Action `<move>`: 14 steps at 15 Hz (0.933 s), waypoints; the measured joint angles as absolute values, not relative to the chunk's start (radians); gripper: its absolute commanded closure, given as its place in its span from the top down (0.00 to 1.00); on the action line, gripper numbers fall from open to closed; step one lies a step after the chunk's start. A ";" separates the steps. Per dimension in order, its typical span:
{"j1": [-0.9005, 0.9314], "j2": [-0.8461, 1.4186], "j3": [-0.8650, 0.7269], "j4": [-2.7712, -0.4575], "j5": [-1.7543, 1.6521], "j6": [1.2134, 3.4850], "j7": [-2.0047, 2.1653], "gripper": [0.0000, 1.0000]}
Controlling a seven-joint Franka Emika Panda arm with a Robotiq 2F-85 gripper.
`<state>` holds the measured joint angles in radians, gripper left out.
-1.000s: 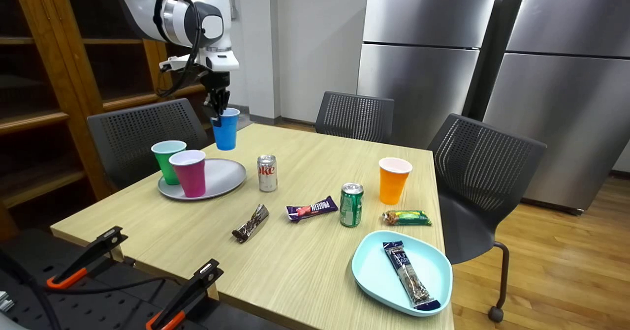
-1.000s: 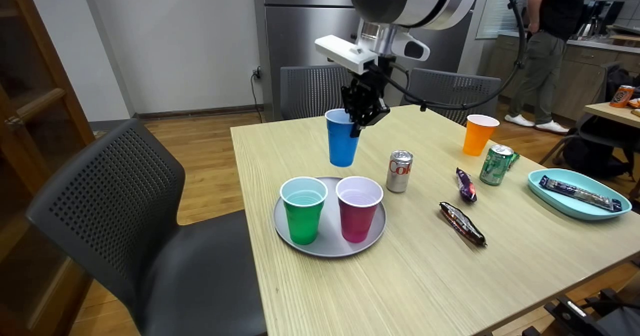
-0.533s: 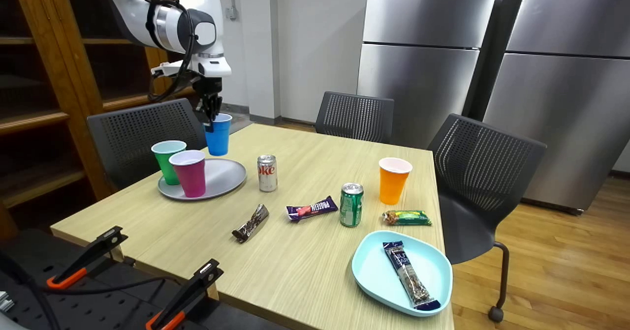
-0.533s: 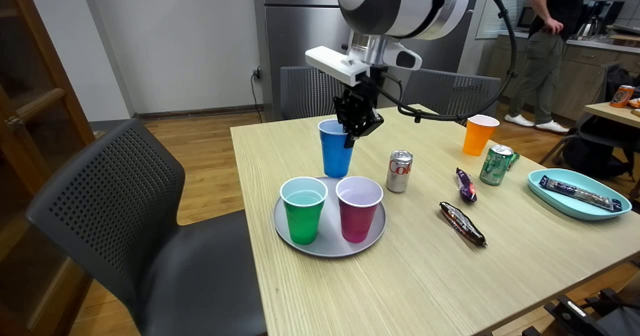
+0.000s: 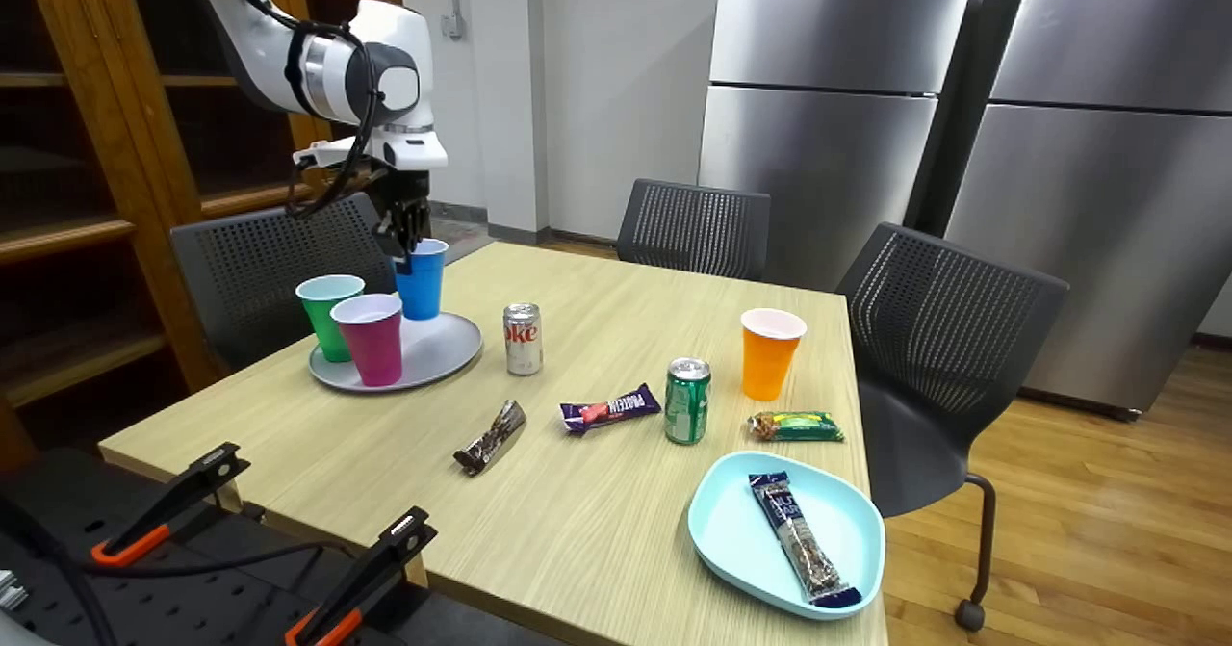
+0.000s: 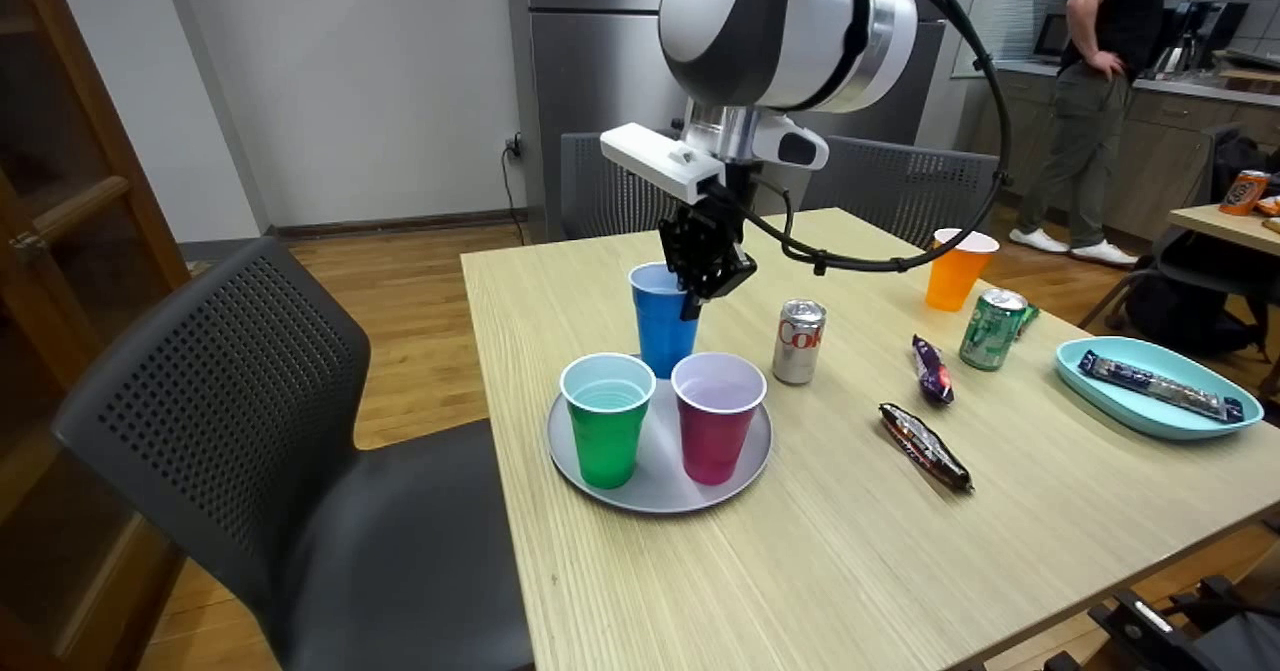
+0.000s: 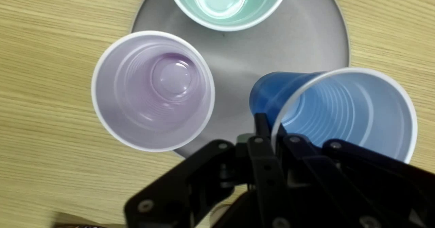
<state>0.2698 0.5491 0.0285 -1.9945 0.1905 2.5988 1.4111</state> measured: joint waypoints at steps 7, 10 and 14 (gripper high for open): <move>0.270 0.602 0.034 -1.953 0.209 2.625 1.411 0.01; 0.270 0.618 0.040 -1.940 0.215 2.626 1.411 0.01; 0.270 0.638 0.043 -1.921 0.217 2.629 1.411 0.01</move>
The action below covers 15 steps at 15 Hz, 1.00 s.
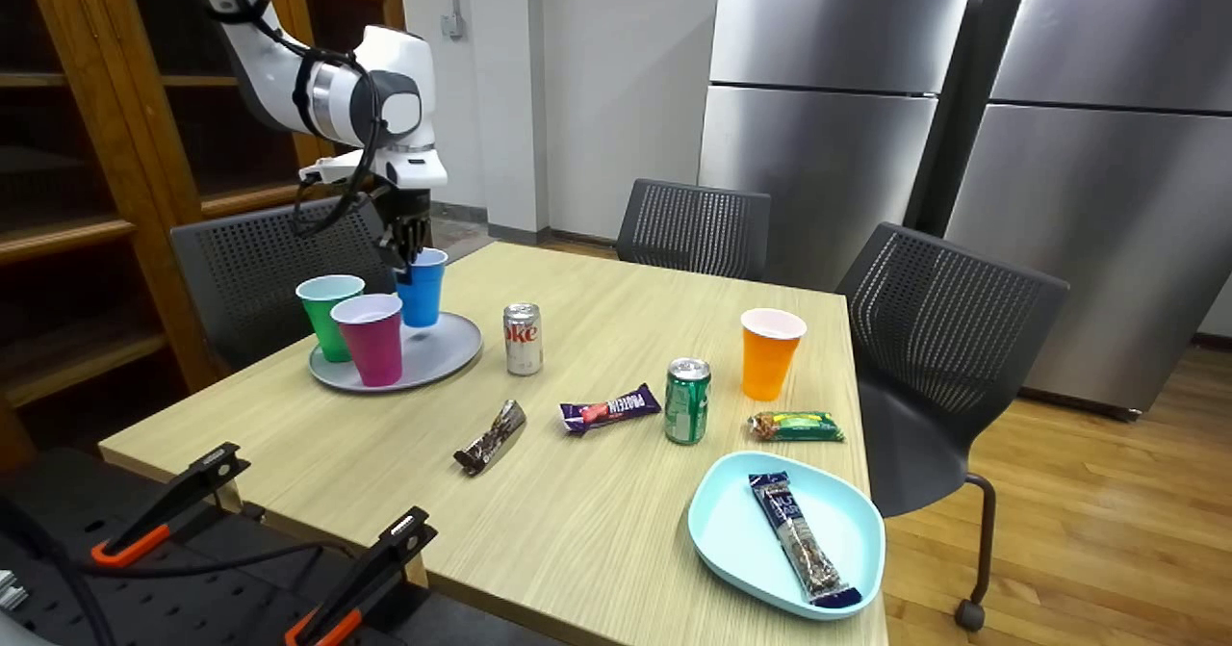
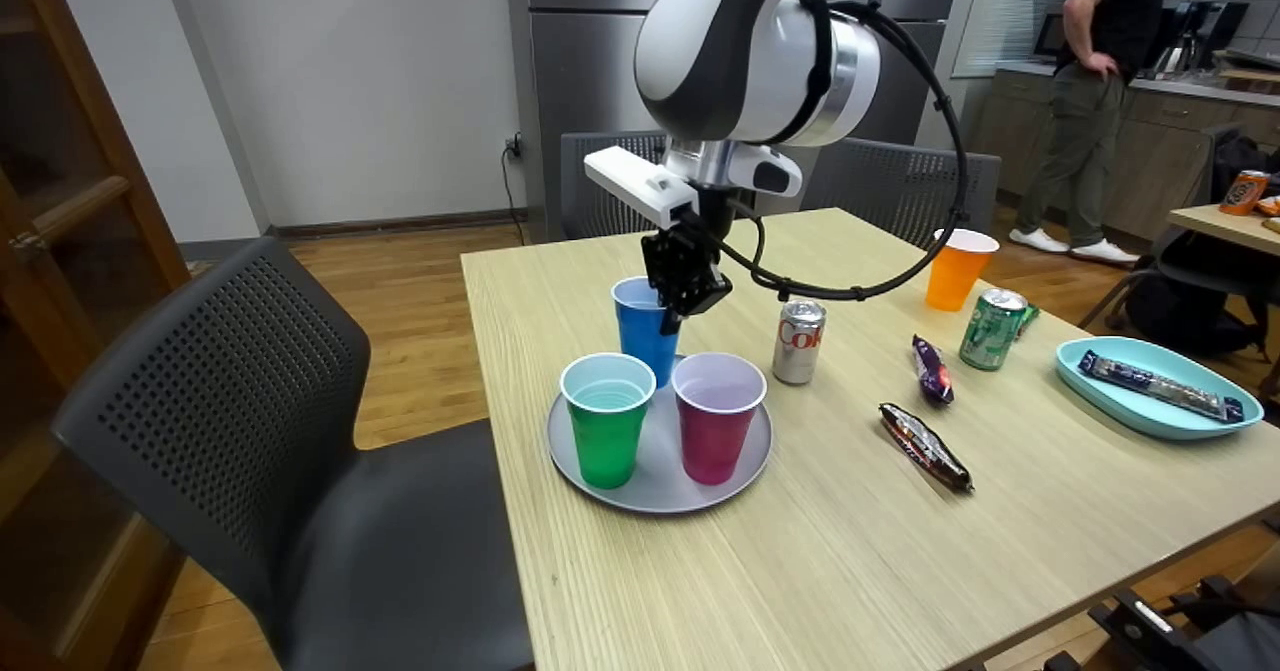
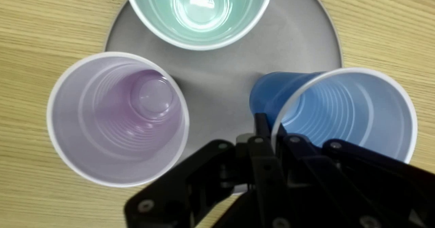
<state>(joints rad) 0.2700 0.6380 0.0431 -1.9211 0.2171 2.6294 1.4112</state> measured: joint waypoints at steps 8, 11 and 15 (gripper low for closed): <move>0.272 0.670 0.043 -1.904 0.217 2.649 1.411 0.01; 0.274 0.677 0.043 -1.904 0.217 2.656 1.411 0.01; 0.276 0.684 0.043 -1.904 0.217 2.663 1.413 0.43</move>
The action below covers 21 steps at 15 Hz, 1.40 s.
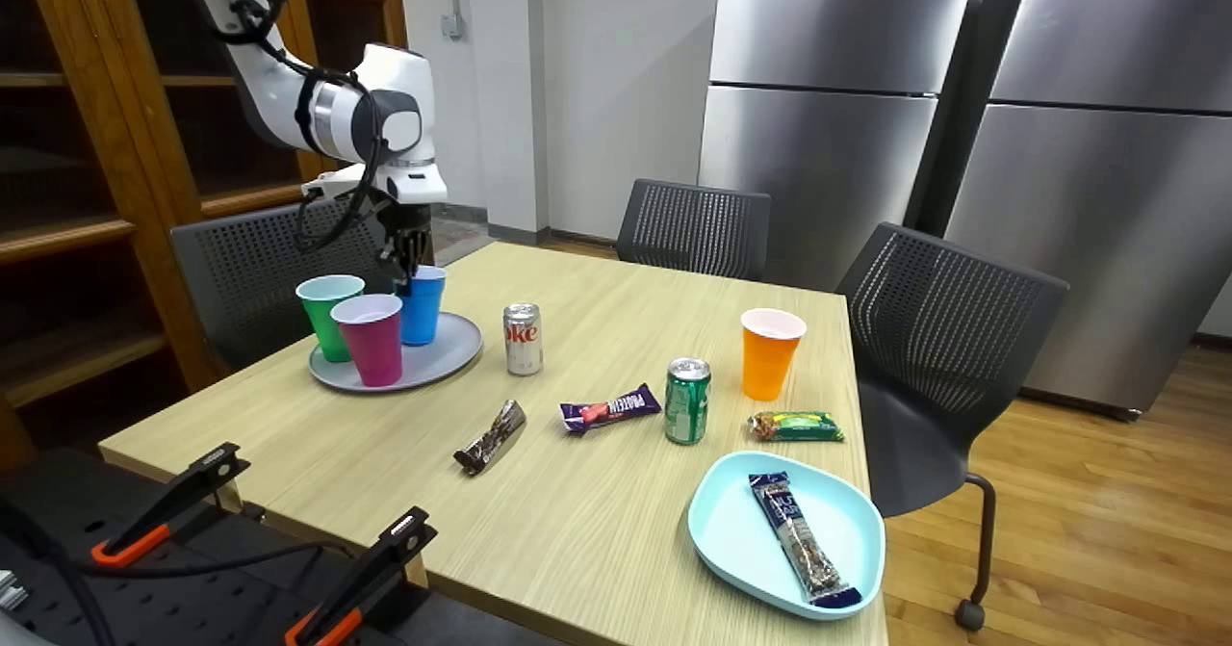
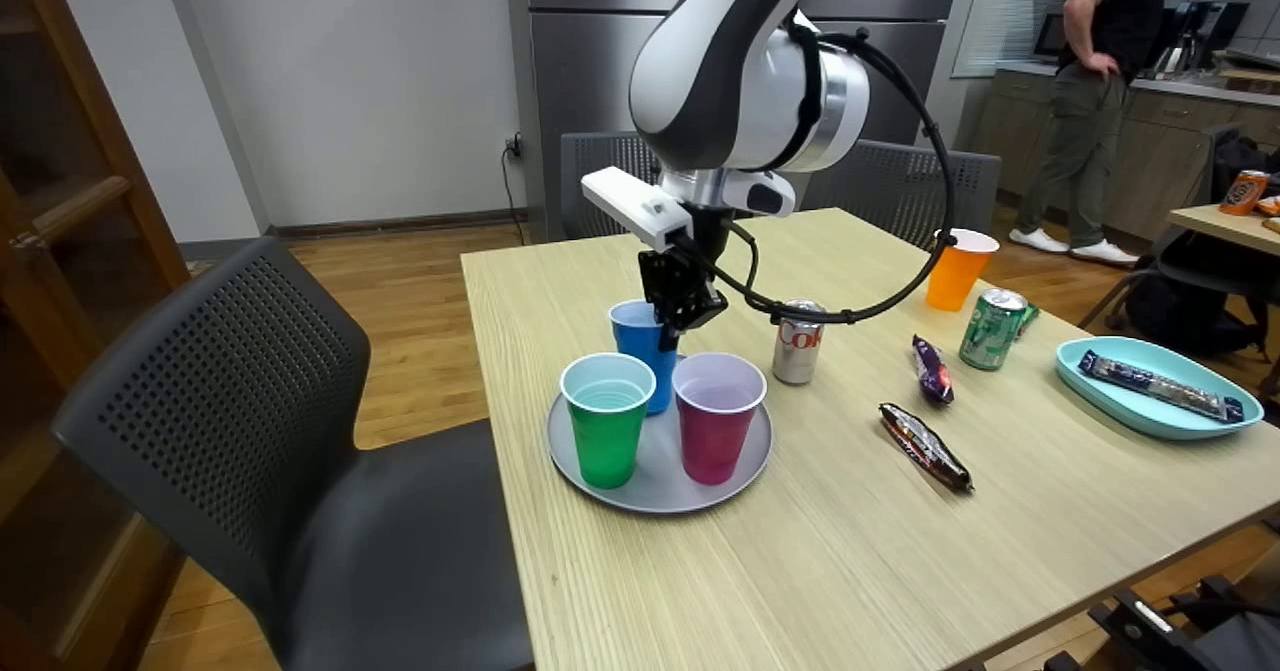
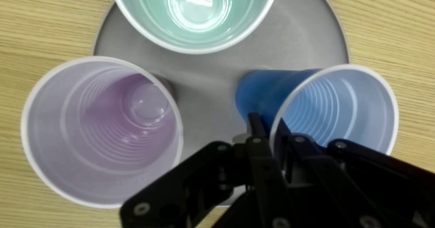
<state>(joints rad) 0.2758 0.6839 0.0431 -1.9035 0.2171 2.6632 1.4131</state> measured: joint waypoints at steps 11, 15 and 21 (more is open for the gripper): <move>0.276 0.684 0.043 -1.903 0.217 2.698 1.414 1.00; 0.276 0.682 0.041 -1.903 0.217 2.706 1.414 1.00; 0.275 0.670 0.039 -1.903 0.217 2.716 1.414 1.00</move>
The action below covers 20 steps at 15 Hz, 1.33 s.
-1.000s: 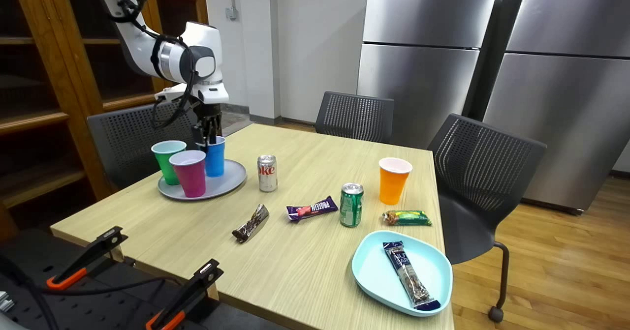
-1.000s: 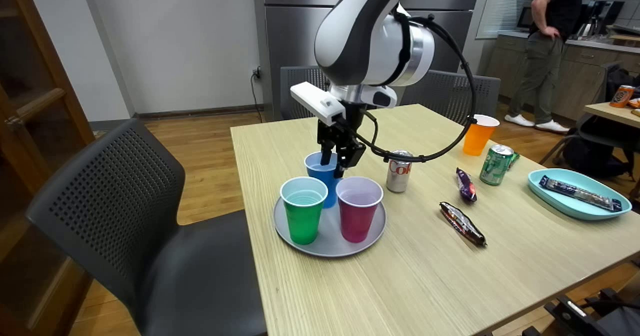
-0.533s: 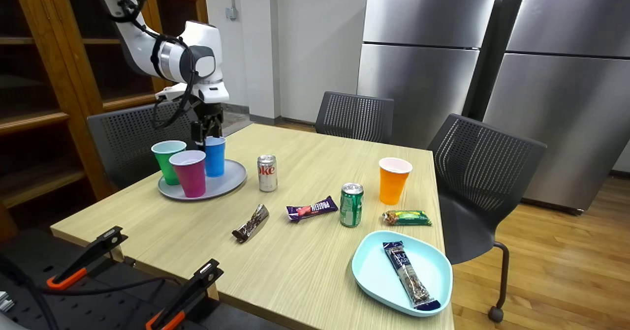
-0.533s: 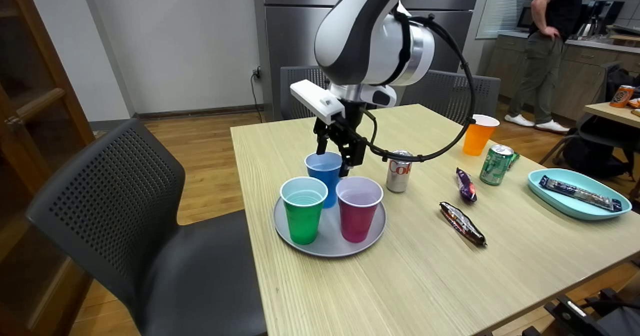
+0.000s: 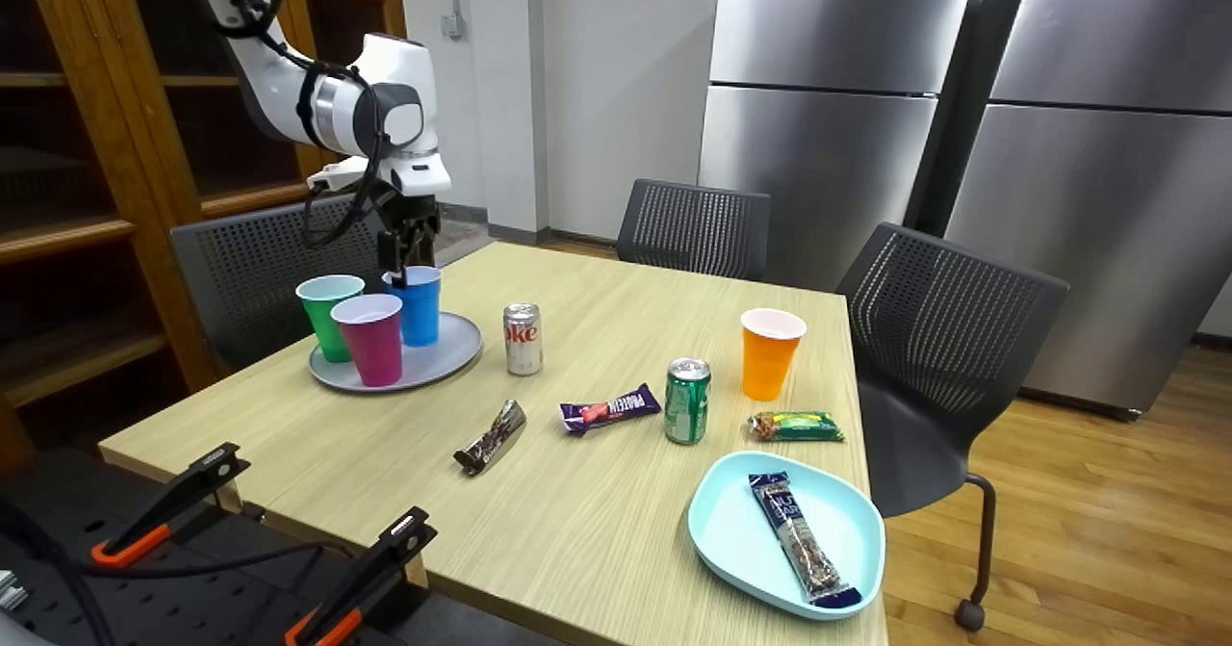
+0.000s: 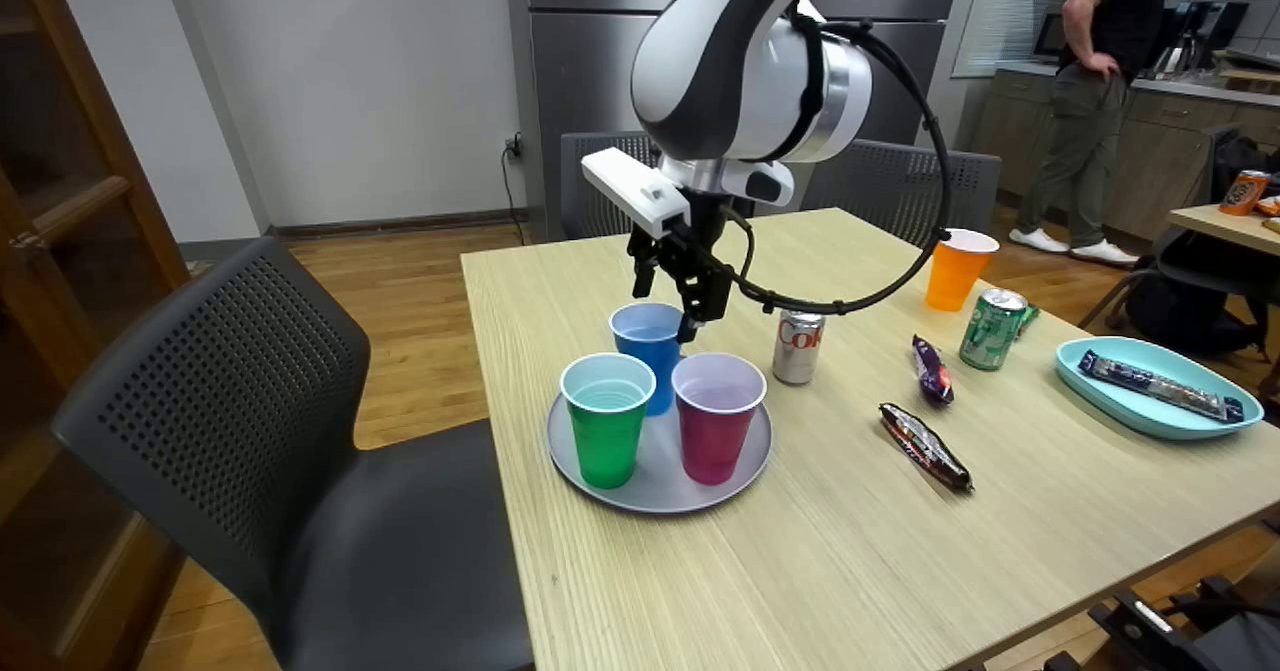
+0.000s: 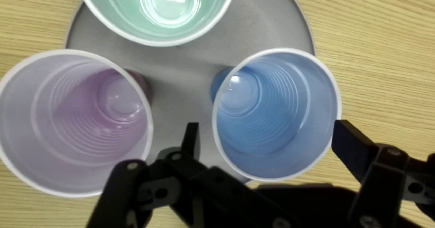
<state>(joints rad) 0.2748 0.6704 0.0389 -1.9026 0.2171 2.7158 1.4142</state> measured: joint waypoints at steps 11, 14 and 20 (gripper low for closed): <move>0.273 0.571 0.028 -1.913 0.217 2.710 1.414 1.00; 0.261 0.523 0.014 -1.940 0.217 2.702 1.414 1.00; 0.174 0.385 0.009 -2.083 0.218 2.701 1.389 1.00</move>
<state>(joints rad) 0.1736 0.3849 0.0090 -2.0828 0.2180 2.7014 1.3889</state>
